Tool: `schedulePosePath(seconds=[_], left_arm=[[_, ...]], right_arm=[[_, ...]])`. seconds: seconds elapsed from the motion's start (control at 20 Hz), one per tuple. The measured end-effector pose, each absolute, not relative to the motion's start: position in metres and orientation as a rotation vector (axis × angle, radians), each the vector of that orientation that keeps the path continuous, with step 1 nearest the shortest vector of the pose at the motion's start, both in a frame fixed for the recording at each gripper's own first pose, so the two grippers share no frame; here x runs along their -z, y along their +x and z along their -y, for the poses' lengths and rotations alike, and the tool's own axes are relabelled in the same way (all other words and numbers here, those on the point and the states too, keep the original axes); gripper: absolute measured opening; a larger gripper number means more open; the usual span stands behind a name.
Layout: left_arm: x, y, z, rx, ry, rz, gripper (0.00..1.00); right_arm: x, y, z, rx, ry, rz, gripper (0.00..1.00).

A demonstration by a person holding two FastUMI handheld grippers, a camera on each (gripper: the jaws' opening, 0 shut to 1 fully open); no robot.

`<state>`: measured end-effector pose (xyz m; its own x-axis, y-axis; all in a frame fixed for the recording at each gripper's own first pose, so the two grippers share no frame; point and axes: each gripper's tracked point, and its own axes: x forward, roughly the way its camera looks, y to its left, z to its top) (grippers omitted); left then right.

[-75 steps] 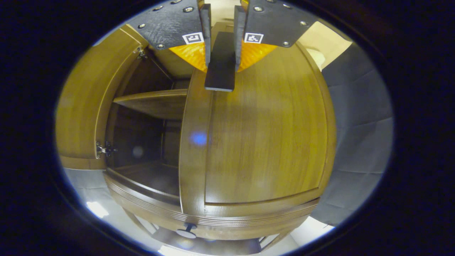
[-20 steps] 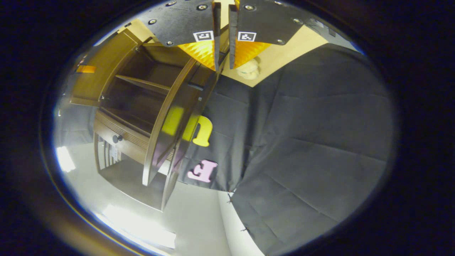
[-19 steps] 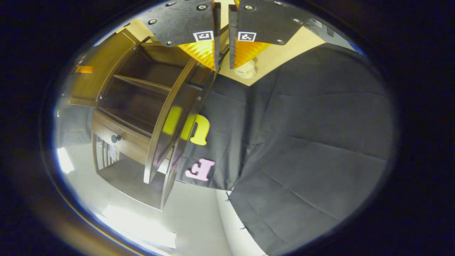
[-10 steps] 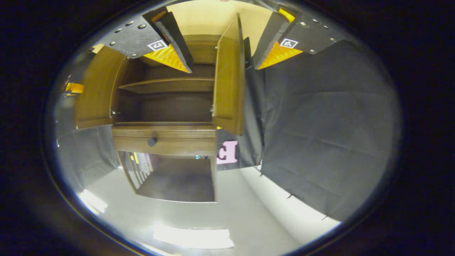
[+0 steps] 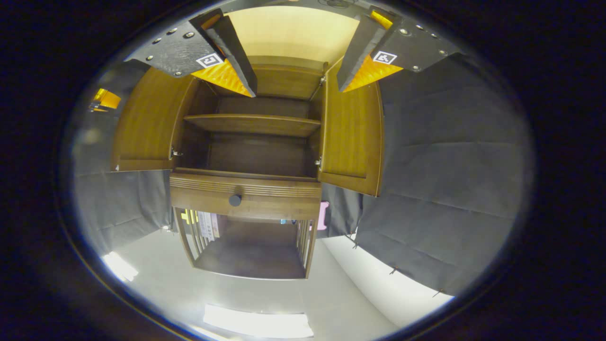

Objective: Open the right door of the double-door shoe cabinet with the right hand, and open the left door with the left hand.

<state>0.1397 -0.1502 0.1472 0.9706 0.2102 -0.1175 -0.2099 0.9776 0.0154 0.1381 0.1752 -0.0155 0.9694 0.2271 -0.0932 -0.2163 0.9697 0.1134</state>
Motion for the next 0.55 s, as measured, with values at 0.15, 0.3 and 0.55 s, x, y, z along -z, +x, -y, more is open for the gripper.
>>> schedulePosePath(seconds=[0.15, 0.3, 0.55], left_arm=[[-0.153, 0.140, 0.137, -0.232, 0.034, -0.132, 1.00], [-0.158, 0.145, 0.133, -0.225, 0.037, -0.130, 1.00], [-0.159, 0.150, 0.124, -0.195, 0.055, -0.125, 1.00]], right_arm=[[0.017, 0.140, -0.172, -0.199, 0.130, -0.124, 0.95], [0.013, 0.143, -0.178, -0.181, 0.134, -0.129, 0.95], [-0.012, 0.147, -0.195, -0.212, 0.082, -0.108, 0.95]])
